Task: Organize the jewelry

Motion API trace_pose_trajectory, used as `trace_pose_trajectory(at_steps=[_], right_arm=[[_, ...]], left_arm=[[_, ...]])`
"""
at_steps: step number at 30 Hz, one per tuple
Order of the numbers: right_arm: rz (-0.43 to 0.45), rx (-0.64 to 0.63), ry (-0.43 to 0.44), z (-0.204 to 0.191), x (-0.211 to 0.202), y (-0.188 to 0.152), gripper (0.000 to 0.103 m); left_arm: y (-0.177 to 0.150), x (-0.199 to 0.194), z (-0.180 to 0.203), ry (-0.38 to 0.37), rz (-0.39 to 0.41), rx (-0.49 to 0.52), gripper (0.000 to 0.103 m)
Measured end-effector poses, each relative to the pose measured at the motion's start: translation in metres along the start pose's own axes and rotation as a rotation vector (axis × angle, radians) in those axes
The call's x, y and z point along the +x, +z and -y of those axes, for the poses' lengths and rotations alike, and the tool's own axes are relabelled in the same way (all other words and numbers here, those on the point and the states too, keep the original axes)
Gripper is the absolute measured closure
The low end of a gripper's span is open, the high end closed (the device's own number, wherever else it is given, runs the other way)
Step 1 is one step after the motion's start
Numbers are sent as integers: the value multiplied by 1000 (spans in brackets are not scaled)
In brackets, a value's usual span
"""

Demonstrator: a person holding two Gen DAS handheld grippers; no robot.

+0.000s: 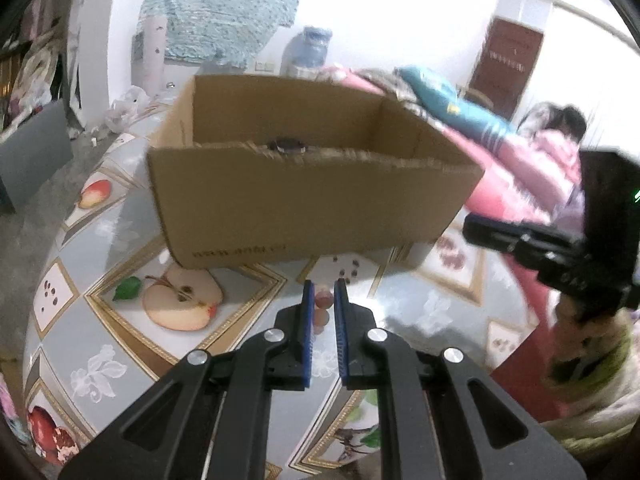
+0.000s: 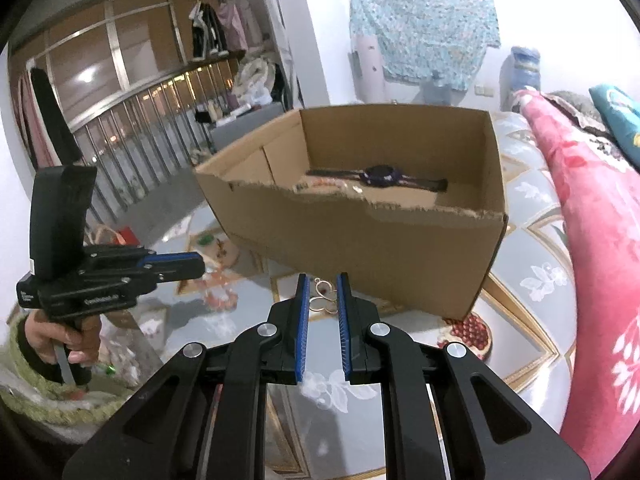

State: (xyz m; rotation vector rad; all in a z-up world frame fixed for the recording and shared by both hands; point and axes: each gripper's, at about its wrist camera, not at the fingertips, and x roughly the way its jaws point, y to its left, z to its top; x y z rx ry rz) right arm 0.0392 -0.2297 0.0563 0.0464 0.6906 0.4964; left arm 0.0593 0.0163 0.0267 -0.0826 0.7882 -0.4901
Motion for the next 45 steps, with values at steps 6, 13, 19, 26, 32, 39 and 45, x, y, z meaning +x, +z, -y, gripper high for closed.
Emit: trace_pose_trajectory(at_steps=[6,13,19,26,32,39,45], right_arm=[[57,5,27,0,-9,22,91],[103,6,75,15,-15,68,91],[23,7,116,34,12,116,91],[-197,5,108,52,82,143,91],[-351,0,53,64,131,142,91],[-427,7,22,70,148,141,88],[-404,19,19,74,147,143,88]], left_arm=[[17,-33,-6,-78,66,-47,94],[66,-65,13,-134,159,17,94],[119,-52,27,-137,182,93,94],[154,40,20,-95,-4,97,94],[147,93,6,-48,-133,84,94],[140,117,-6,12,-215,70,78],[138,111,-10,29,-199,64,72]])
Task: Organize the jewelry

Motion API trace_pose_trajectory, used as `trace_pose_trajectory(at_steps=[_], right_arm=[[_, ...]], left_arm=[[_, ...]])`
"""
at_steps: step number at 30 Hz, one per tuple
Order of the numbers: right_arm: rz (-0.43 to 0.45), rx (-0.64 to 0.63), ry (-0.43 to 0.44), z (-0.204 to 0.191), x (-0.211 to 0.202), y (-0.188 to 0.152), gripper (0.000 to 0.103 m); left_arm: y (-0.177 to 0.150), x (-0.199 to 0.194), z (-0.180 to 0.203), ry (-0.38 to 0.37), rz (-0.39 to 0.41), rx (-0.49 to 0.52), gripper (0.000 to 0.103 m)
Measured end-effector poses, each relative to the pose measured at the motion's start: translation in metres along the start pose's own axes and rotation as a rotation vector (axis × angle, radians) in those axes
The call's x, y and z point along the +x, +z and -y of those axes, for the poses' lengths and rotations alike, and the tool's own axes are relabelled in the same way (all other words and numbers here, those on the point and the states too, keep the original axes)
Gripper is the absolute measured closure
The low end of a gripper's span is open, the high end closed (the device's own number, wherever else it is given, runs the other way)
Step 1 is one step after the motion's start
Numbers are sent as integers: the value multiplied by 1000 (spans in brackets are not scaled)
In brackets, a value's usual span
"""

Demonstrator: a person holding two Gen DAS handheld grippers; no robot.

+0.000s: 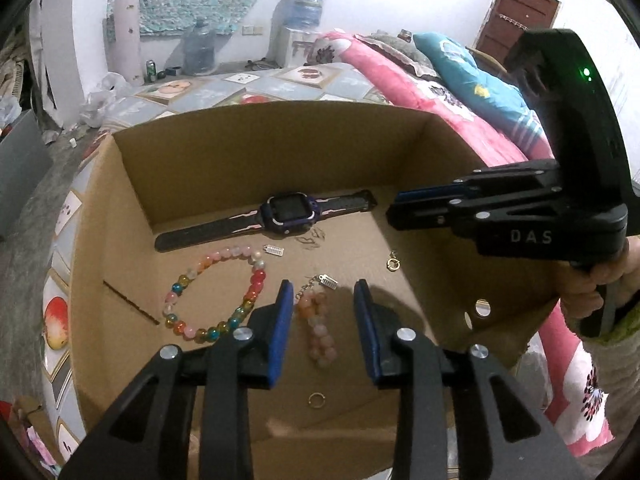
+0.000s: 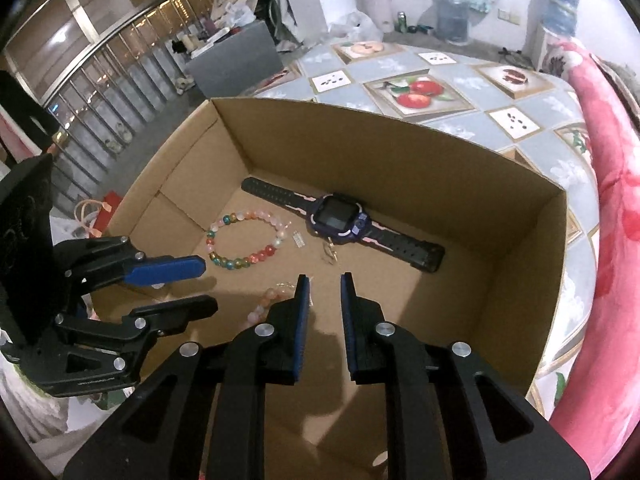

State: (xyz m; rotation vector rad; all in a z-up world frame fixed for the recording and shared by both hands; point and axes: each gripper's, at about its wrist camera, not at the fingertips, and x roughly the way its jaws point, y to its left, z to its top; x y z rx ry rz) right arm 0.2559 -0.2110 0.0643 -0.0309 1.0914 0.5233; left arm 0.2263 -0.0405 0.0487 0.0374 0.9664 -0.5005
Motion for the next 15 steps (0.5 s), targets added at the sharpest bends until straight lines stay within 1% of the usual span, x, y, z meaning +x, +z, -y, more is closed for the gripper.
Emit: trace_pose_trajectory(at_steps=[2,5,7,9,10,12,13,15], right_arm=[[14,8,4,0,-5,-1,88],[57,14,10,-2,-21,-4,87],[104,17,11,-2,-39,-8,82],[158,34,9,0,-58,-13,76],[182,43,8,2,-66,-16,75],[241,72,-8,7,-85,-25,64],[274,92,-21,11,-96,-31,61],[324,142,-38,21,-113,-46,55]], left_arm=[[0,-5,1,7,14,0,71],[-1,-21,2,10,57,4,64],[-4,-38,1,19,100,5,59],[-6,-55,-2,33,141,0,49],[-7,-61,-4,41,158,-4,46],[-12,-83,-12,70,213,-23,37],[-15,-92,-16,86,238,-32,34],[-21,-105,-26,122,273,-49,25]])
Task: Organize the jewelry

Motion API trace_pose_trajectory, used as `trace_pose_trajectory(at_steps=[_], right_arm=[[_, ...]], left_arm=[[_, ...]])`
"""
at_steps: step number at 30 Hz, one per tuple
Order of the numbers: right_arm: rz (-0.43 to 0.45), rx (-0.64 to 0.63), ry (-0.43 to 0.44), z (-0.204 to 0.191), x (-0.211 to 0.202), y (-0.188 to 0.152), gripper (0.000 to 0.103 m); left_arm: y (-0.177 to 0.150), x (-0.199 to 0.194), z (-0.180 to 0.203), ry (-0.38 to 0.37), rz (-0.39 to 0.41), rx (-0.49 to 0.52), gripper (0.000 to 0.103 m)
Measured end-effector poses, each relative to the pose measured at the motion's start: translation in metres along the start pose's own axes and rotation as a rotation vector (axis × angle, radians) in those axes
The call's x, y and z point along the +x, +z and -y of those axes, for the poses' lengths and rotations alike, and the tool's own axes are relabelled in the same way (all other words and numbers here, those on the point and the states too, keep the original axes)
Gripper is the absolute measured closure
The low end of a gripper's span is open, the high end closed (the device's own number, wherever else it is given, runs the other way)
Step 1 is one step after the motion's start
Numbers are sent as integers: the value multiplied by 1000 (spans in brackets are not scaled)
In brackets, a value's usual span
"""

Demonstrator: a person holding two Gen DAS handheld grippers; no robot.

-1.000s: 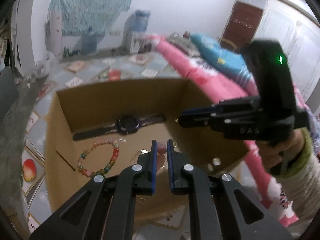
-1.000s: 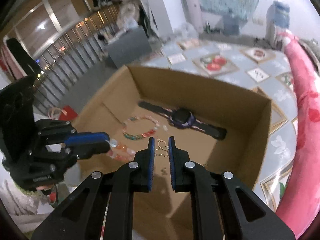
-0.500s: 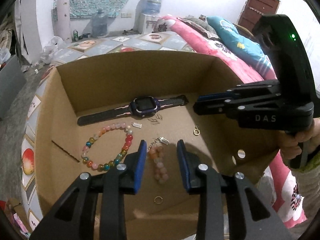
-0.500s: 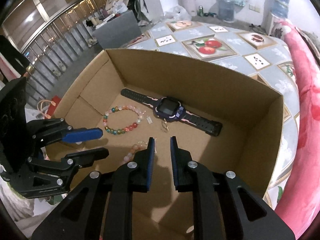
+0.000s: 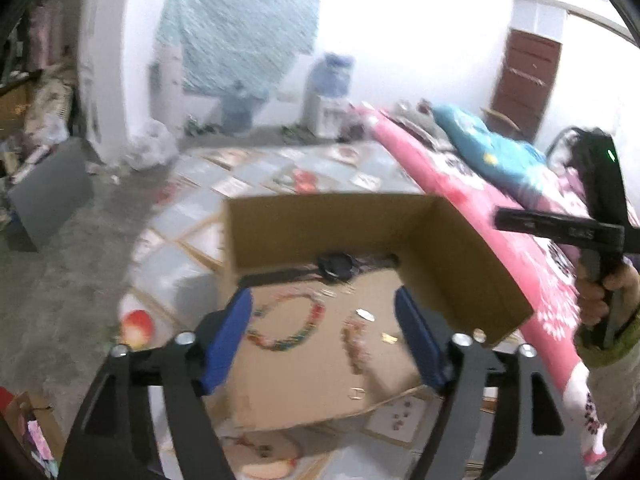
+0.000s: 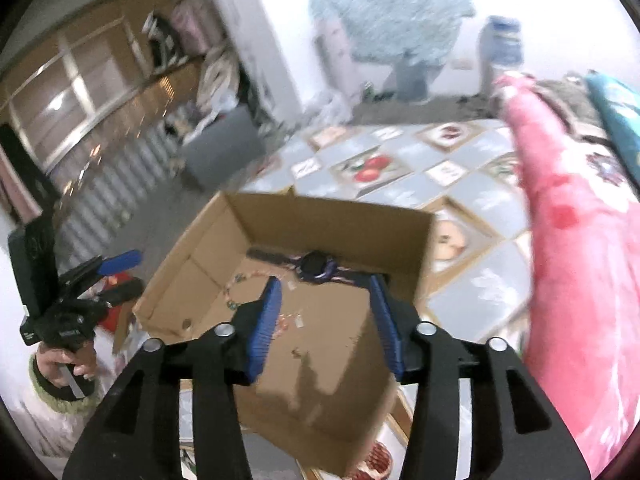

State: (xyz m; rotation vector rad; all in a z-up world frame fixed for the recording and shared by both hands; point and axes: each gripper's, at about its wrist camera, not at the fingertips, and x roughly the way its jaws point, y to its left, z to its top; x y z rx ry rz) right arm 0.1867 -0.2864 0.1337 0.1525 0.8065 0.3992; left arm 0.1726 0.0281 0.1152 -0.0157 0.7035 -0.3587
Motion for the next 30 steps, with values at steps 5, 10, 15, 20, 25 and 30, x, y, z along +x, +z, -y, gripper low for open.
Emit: trace_pose_trajectory(at_steps=[5,10,15,20,25,30], right_arm=[[10,146,-9,32,-11,-27,48],[-87,288,42,50,17,-58,48],[-160,275,83,32,39,-67,44],[-166,282,50,27,35,-65,49],[-161,295,55,28,23,-73,50],[-151,314,65,22,1,-100,50]], left_arm=[[-10,-3,-42,63,-9,-135,15],[-29,30,-66,-27,-149,-329,15],[-41,56,-49,-171,-228,-385,13],[-42,51,-36,-113,-222,-363,12],[-51,34,-29,-147,-237,-363,12],[-68,8,-20,-173,-229,-353,11]])
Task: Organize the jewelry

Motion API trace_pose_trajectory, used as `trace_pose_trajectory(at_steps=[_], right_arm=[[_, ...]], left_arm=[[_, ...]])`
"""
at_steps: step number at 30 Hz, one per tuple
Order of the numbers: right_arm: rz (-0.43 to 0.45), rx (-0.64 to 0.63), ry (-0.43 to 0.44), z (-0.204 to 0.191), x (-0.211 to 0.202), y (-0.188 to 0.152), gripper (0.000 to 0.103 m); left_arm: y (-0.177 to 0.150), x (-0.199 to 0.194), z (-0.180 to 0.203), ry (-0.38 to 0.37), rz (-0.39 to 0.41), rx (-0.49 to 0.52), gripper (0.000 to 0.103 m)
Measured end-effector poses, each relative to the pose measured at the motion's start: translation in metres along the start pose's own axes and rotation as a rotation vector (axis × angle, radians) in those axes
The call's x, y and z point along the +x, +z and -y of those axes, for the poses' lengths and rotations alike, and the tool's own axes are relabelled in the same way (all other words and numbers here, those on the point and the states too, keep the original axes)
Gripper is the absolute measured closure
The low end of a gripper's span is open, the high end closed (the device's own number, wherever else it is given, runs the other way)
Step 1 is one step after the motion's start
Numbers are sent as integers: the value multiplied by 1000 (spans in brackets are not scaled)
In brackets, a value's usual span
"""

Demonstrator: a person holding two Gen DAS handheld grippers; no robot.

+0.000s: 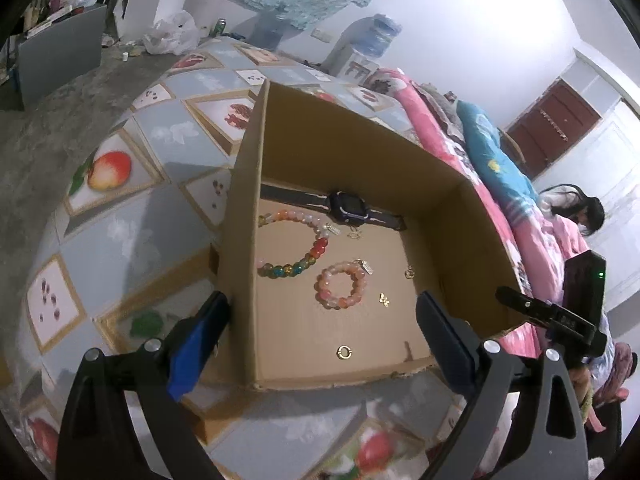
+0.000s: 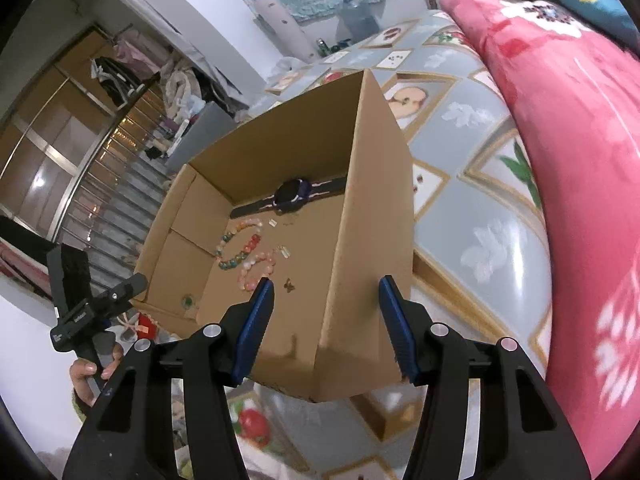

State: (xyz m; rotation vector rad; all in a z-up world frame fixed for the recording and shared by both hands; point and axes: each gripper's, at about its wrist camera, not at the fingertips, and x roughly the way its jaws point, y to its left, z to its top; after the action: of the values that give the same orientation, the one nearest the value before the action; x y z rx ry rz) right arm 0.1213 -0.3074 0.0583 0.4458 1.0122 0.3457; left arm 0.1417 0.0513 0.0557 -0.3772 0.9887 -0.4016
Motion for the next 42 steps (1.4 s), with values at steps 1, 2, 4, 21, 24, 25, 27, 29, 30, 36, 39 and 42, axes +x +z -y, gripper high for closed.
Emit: trace_pose_trajectory(at_steps=[1,2,4,21,24,25,27,29,30,36,39,42], right_arm=[[0,10,3,1,-3,-6,50],[0,17,7,3,-5,-12,50],[2,35,15,4,-8,-22,50],[275,9,-150,-5,-65,-71,35],[335,-59,-247,-18,-78,-84,28],[347,-85,-272,-24,-81,-87,27],[368,-131,-302,-31,-85,-92,22],[395,-189,-325,-45,-89,-98,19],[403,-212,-329,-51,-89,-102,16],[443,-335,-372,-82,-91,-120,8],[455,-338,-365,-91,-91,-125,8],[448,-341,-340,-95,-86,-129,8]], left_arm=[[-6,-3,0,-8,-7,-6,11],[-10,-4,-1,-13,-11,-10,11],[-20,-8,-1,-23,-18,-9,11],[-63,-58,7,-6,226,97,6],[-73,-70,16,44,268,132,6],[-77,-74,22,71,282,143,6],[-81,-78,31,109,300,159,6],[-86,-82,40,157,318,183,6],[-88,-84,44,177,326,198,6],[-99,-95,55,219,371,213,6],[-105,-104,53,218,414,171,6],[-110,-111,52,241,455,130,6]])
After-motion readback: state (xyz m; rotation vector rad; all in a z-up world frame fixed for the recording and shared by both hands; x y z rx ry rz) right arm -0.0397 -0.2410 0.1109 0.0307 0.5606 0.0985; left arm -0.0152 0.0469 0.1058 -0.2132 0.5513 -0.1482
